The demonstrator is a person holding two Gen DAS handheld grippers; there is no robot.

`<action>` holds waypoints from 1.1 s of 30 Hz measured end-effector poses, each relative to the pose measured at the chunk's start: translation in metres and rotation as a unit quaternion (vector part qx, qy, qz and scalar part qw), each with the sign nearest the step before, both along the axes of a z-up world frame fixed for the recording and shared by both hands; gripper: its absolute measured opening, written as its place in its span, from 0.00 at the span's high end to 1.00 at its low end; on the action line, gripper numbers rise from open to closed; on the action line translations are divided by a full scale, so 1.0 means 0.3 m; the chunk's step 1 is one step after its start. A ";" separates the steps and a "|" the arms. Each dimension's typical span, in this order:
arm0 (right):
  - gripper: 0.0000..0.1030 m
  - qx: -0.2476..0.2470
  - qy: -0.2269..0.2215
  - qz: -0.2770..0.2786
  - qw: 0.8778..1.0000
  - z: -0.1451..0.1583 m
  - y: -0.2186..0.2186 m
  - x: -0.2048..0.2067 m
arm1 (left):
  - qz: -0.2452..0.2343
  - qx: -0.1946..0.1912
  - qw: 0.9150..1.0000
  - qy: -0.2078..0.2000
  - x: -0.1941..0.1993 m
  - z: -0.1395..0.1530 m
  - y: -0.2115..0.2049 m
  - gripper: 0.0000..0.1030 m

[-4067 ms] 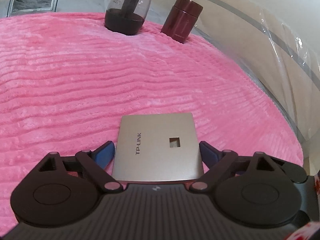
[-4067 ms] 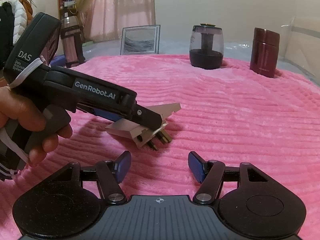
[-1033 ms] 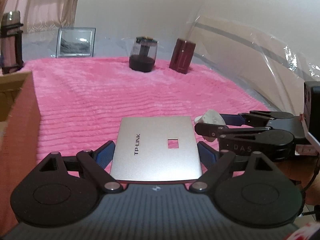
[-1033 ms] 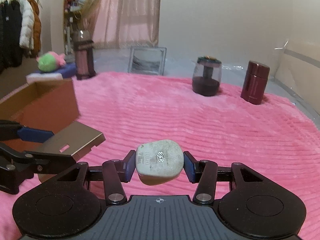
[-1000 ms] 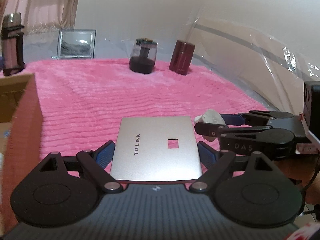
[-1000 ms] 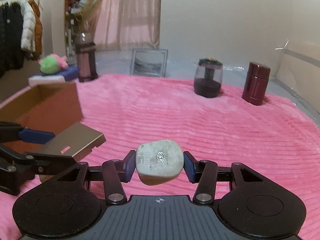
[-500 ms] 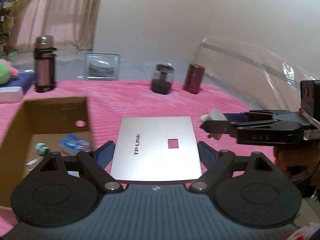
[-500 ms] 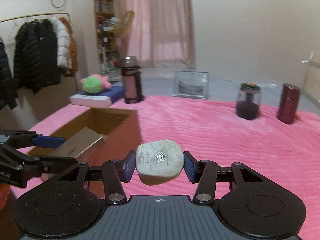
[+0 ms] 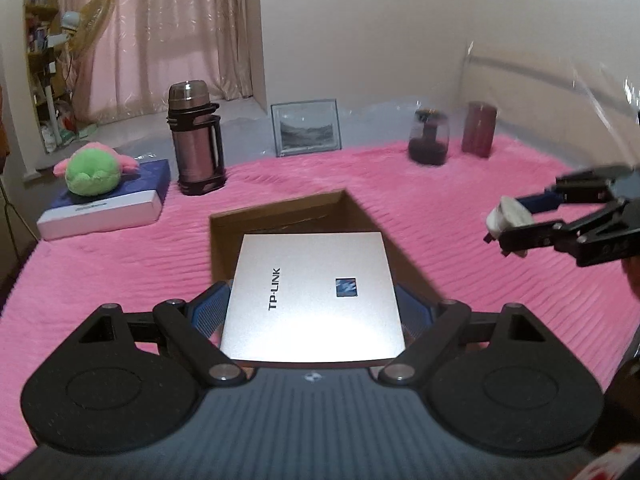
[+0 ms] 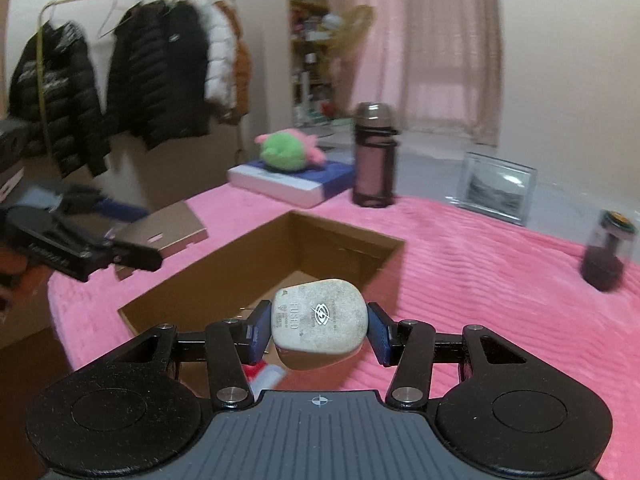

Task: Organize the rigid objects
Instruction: 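Carry the router panel and plug together over the cardboard box, then open the left tool releasing the panel while the right tool releases the plug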

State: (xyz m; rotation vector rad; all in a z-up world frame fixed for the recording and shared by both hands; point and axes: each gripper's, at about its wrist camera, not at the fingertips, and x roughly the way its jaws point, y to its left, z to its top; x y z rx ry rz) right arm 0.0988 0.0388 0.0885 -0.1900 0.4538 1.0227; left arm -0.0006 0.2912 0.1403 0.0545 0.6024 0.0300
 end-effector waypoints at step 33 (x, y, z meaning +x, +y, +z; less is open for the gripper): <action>0.55 -0.311 -0.085 0.185 0.928 -0.391 0.588 0.206 | -0.153 0.186 0.953 0.182 0.382 -0.377 -0.016 0.17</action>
